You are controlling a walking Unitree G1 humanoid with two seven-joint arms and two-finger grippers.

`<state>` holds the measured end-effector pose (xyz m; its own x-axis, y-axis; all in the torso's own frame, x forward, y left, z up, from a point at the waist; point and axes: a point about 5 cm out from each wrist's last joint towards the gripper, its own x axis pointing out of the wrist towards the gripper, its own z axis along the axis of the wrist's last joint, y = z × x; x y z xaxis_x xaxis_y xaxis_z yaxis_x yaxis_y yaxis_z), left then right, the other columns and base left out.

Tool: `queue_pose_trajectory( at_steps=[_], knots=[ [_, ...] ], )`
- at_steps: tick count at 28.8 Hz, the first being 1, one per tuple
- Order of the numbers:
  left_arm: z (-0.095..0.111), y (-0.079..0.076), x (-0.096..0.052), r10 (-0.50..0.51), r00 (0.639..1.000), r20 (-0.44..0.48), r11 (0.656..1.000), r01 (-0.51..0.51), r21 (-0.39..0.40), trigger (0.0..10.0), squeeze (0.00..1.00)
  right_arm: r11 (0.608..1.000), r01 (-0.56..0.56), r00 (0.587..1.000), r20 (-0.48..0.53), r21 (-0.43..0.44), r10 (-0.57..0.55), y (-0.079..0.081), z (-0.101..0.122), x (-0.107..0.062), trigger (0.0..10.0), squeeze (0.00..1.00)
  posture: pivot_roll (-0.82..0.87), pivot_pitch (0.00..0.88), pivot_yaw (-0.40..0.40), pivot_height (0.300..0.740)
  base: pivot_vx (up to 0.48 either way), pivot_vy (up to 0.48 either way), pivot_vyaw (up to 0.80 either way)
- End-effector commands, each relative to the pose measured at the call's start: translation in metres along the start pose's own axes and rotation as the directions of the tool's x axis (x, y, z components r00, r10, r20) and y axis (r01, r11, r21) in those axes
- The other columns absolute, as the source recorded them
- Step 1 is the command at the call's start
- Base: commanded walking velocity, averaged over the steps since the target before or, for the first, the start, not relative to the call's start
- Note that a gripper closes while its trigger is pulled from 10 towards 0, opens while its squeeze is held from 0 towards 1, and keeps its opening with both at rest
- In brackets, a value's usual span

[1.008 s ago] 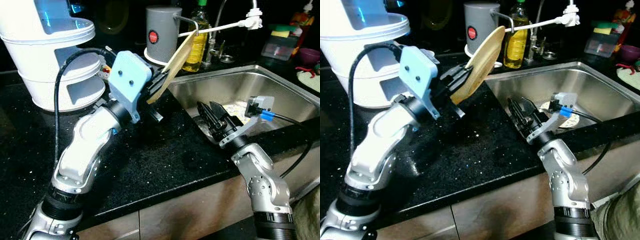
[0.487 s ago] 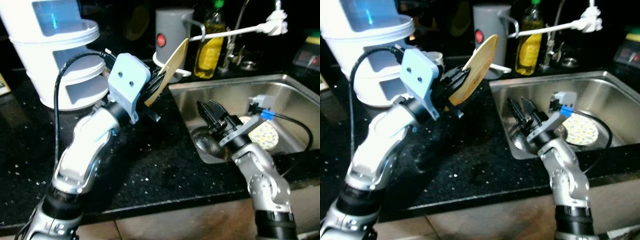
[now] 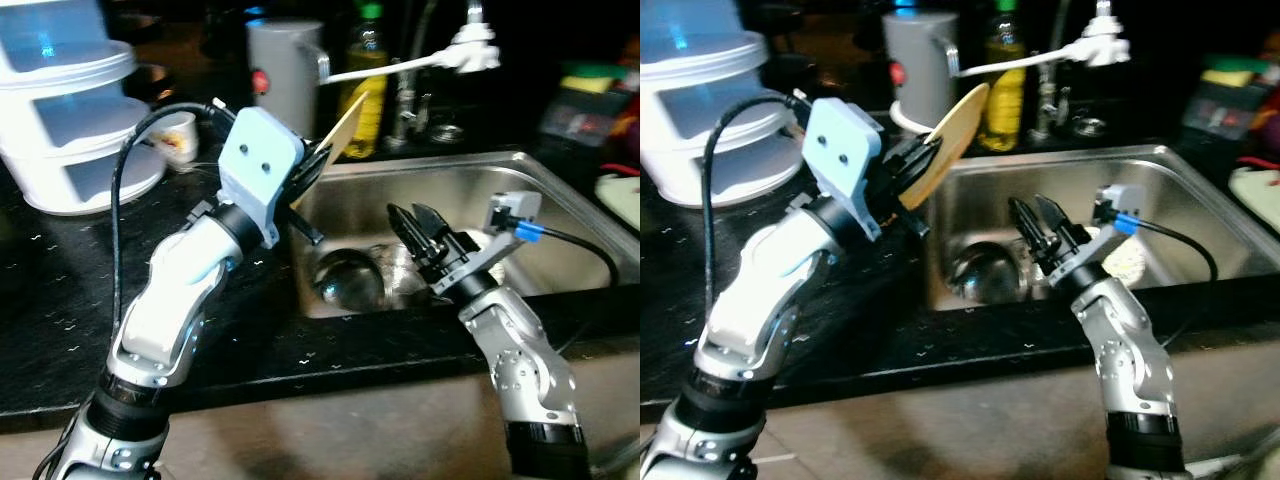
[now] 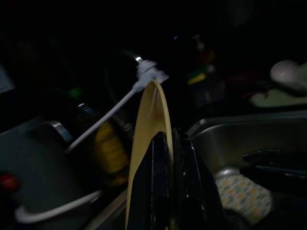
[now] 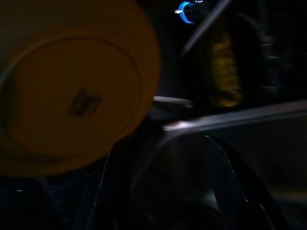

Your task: Kitchen organization

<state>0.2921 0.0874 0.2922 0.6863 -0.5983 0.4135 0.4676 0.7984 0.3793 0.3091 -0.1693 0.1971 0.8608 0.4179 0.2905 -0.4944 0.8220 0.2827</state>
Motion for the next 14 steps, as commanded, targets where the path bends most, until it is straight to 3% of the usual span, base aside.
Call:
queue_pose_trajectory(
  at_steps=[1, 14],
  knots=[
    [-0.0011, 0.0009, -0.0009, -0.001, 1.0, -0.007, 1.0, 0.001, 0.005, 10.0, 0.0, 1.0, -0.016, 1.0, 0.0, 0.003, 0.016, 0.0039, -0.0001, 0.0016, 10.0, 0.0, -0.07, 0.0, -0.03, 0.74, 0.0, 0.0, 0.0],
    [-0.008, 0.0073, -0.0012, -0.009, 0.999, -0.032, 0.999, 0.01, 0.036, 10.0, 0.0, 1.0, -0.018, 1.0, -0.005, 0.006, 0.018, 0.0048, -0.0014, 0.0017, 10.0, 0.0, -0.07, 0.0, -0.033, 0.74, 0.0, 0.0, 0.0]
  ],
)
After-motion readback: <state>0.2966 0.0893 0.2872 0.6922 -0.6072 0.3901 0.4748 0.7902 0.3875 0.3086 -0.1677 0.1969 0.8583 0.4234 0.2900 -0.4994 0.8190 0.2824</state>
